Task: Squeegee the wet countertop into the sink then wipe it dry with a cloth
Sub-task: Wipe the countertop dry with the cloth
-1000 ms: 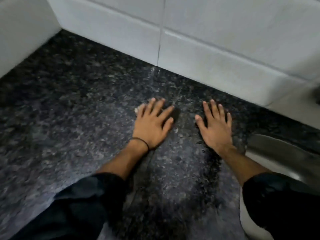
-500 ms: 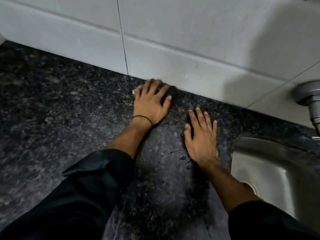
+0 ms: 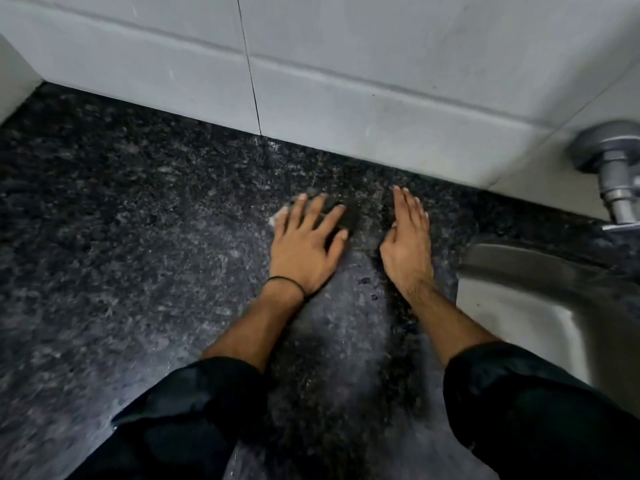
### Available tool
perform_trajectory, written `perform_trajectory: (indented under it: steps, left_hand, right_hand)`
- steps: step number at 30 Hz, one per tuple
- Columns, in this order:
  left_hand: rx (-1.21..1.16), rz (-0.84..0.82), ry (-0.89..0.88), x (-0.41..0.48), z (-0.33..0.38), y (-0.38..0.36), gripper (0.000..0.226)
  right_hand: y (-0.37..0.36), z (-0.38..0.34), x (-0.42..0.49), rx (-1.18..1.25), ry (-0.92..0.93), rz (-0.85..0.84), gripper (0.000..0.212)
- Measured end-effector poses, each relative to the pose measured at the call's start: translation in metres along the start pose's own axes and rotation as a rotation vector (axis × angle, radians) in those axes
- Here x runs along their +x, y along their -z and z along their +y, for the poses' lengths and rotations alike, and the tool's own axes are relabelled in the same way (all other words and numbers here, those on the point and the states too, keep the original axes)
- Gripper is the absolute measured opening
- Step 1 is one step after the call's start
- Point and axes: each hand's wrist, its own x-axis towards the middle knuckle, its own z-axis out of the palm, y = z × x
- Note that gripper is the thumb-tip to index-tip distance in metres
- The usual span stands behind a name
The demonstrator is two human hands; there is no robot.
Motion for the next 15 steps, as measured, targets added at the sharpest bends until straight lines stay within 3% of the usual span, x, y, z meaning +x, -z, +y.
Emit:
perform_trajectory:
  steps: [4, 7, 10, 12, 14, 15]
  left_hand:
    - [0.023, 0.056, 0.252, -0.039, -0.034, 0.017, 0.052]
    - [0.014, 0.036, 0.346, -0.052, -0.002, 0.013, 0.052]
    - [-0.038, -0.030, 0.222, -0.058, 0.063, -0.002, 0.053]
    - [-0.200, -0.110, 0.095, -0.058, 0.103, -0.006, 0.054]
    - [-0.474, -0.097, 0.108, -0.055, 0.116, 0.004, 0.054]
    - [-0.537, -0.009, 0.171, -0.057, 0.114, 0.010, 0.053]
  right_hand:
    - [0.019, 0.012, 0.005, 0.123, 0.017, -0.155, 0.052]
    - [0.047, 0.026, -0.001, 0.185, -0.009, -0.170, 0.050]
    - [0.061, 0.038, -0.015, 0.223, -0.069, -0.065, 0.046]
    - [0.062, 0.042, -0.027, 0.202, -0.063, -0.014, 0.044]
    - [0.059, 0.040, -0.039, 0.165, -0.018, 0.017, 0.044]
    - [0.057, 0.036, -0.046, 0.135, 0.019, 0.031, 0.045]
